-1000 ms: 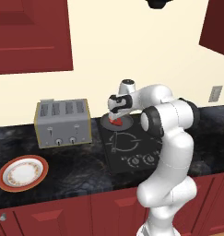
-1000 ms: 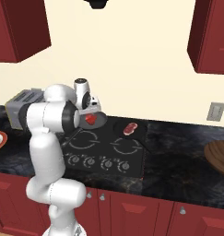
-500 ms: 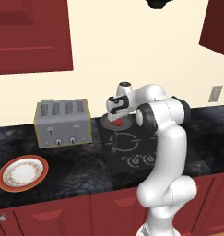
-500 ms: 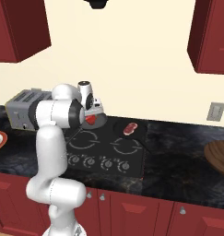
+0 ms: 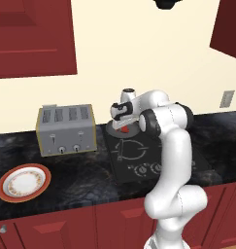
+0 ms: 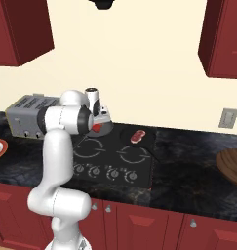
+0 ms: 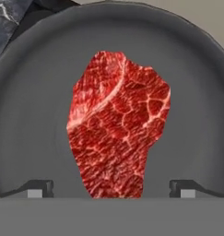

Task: Place one of the steaks on the plate and the other in the bowl. Then place the bowl in the fridge.

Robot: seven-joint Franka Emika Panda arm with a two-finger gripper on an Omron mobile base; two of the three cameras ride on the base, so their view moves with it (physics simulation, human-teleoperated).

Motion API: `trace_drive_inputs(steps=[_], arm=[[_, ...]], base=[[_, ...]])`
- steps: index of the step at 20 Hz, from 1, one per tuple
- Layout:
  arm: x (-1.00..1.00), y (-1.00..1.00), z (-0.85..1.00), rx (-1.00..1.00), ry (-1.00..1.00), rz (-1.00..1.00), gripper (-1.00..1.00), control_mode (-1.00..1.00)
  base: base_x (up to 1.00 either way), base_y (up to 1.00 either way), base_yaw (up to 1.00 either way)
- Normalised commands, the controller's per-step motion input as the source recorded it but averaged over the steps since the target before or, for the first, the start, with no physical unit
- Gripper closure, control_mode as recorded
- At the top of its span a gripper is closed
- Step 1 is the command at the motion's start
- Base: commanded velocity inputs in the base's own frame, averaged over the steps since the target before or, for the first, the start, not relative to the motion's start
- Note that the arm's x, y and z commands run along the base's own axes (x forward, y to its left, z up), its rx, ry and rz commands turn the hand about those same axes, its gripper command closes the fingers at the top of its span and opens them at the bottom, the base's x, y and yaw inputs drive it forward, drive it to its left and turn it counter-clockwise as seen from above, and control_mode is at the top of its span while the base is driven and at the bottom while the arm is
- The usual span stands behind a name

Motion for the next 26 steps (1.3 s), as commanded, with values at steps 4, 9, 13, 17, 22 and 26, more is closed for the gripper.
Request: trace_drive_inputs(steps=[4,9,13,17,22,26], arm=[[-0.13,0.00,-0.12,0.00,0.08,0.00,-1.00,-1.00],[0.07,0.00,-0.25,0.00,0.02,0.00,-1.00,-1.00],[0.11,0.00,-0.28,0.00,0.02,0.00,-1.00,-1.00],[0.04,0.00,-0.12,0.00,0.03,0.00,-1.00,-1.00],[0.00,0.00,-0.02,0.00,0.01,0.01,1.00,-1.00],[-0.04,0.00,0.00,0.00,0.00,0.00,1.00,-1.00]], base=[[0.00,0.00,0.00],[0.00,0.00,0.00],[0.00,0.00,0.00],[0.00,0.00,0.00],[0.00,0.00,0.00],[0.00,0.00,0.00]])
